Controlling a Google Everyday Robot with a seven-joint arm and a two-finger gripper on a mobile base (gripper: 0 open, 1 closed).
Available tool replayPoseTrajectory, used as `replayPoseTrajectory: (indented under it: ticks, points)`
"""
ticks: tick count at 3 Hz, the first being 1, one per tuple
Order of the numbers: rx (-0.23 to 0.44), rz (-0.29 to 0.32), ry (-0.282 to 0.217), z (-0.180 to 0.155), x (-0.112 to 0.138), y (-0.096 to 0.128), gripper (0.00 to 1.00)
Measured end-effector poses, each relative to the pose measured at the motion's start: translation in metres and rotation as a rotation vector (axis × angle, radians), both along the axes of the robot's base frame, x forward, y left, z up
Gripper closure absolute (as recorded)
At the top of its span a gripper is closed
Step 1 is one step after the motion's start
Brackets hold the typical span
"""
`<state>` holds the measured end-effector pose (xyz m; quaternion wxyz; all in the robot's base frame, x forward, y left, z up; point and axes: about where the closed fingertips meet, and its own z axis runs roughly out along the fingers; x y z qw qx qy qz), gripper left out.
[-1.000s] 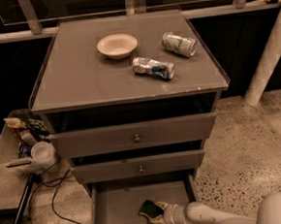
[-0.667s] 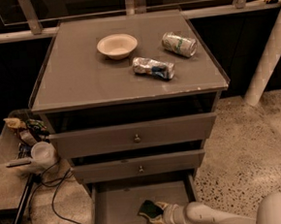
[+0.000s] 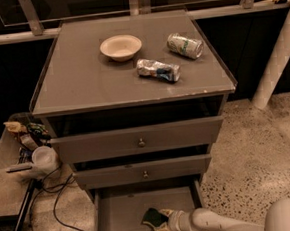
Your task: Place sponge into bottom drawer
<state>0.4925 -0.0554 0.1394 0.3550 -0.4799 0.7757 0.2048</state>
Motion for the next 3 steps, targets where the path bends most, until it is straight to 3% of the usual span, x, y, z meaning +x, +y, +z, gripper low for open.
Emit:
replayPoseTrajectory:
  ticks: [1,2,3]
  points:
    - [0.0,0.0,0.0,0.0,0.0,0.0,0.13]
    - [0.0,0.0,0.0,0.0,0.0,0.0001,0.0]
    - [0.0,0.0,0.0,0.0,0.0,0.0001,0.0]
